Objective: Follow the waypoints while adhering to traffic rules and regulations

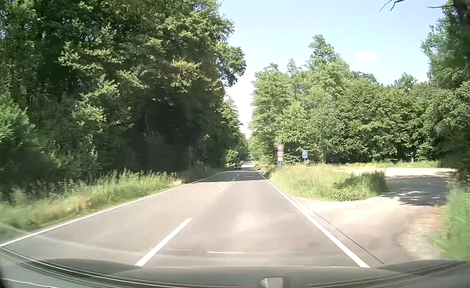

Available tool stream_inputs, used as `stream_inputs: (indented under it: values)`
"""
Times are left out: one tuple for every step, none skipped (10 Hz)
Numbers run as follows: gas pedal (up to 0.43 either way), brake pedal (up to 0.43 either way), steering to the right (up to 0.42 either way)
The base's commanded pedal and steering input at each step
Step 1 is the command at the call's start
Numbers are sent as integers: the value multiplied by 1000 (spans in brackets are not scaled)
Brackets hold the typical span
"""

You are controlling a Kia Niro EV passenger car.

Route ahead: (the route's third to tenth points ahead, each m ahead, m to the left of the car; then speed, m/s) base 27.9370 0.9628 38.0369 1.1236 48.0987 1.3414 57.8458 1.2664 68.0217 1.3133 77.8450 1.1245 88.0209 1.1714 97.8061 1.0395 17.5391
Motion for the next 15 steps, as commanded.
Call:
stream_inputs:
  values:
    - [39, 30, -1]
    - [39, 30, -1]
    - [39, 30, -1]
    - [39, 30, -1]
    - [39, 30, -1]
    - [39, 30, 0]
    - [39, 30, 0]
    - [39, 30, 1]
    - [39, 30, 0]
    - [39, 30, 0]
    - [39, 30, 0]
    - [39, 30, 0]
    - [39, 30, 0]
    - [39, 30, 0]
    - [39, 30, 1]
